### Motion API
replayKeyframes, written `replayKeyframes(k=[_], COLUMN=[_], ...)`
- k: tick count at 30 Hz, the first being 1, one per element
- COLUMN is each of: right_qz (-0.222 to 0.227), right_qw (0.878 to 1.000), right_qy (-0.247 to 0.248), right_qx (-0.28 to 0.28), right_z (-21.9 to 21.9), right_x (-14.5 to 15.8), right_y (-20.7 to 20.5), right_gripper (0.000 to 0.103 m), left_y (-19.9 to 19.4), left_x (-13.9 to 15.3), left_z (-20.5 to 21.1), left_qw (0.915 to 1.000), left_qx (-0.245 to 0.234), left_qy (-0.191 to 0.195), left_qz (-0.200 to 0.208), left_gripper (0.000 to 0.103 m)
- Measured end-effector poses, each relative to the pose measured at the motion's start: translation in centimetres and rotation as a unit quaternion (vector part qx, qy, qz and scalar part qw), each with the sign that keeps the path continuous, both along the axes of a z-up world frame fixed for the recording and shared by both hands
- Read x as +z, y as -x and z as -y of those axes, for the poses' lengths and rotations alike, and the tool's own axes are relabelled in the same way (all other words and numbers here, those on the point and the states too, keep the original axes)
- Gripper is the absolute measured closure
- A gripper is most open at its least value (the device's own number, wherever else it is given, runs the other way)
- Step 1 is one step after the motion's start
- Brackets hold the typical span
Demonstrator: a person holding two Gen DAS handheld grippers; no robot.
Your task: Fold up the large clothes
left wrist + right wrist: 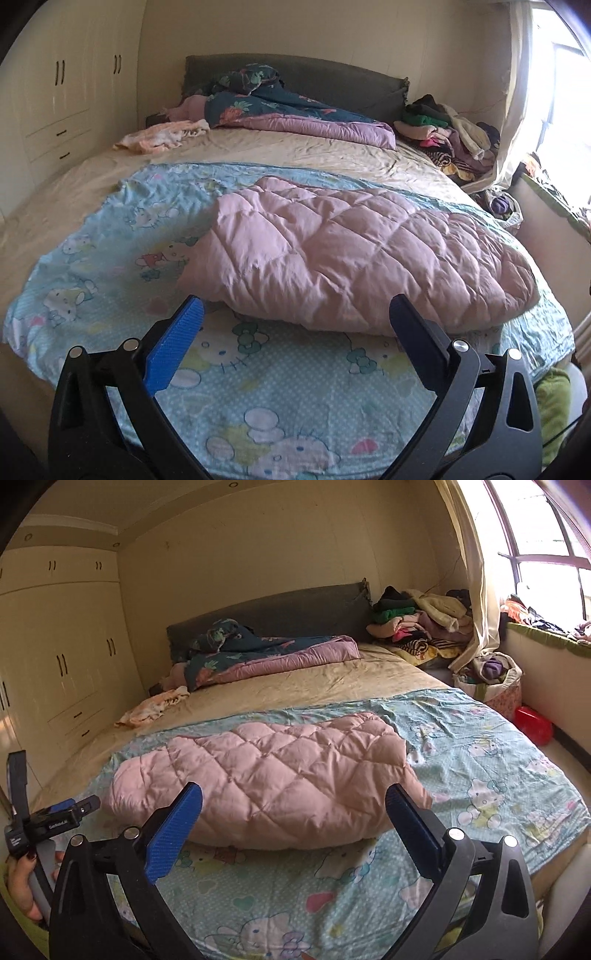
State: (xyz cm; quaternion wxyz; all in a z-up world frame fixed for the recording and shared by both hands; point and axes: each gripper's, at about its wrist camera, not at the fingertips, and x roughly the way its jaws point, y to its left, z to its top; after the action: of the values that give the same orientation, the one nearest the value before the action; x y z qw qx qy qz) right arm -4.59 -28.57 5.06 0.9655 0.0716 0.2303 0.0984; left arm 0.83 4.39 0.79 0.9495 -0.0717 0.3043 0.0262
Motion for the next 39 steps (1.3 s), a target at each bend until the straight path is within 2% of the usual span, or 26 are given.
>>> replayKeyframes(k=[8, 17, 39], right_qz=[-0.041, -0.061, -0.061], right_qw=[0.999, 0.997, 0.997], right_qy=[0.025, 0.040, 0.044], right_qx=[0.004, 0.006, 0.016], right_z=[-2.6, -3.8, -4.4], right_x=[-2.5, -4.2, -4.2], right_y=[1.0, 0.9, 1.2], right_gripper=[0.004, 0.004, 0.004], left_y=[2.5, 2.9, 3.4], left_x=[-1.1, -1.3, -1.2], left_z=[2.7, 3.4, 3.2], left_qw=[0.9995, 0.9997, 0.9998], left_qx=[-0.032, -0.016, -0.011], left_qy=[-0.005, -0.014, -0.014], left_qz=[0.005, 0.007, 0.006], left_gripper=[0.009, 0.009, 0.009])
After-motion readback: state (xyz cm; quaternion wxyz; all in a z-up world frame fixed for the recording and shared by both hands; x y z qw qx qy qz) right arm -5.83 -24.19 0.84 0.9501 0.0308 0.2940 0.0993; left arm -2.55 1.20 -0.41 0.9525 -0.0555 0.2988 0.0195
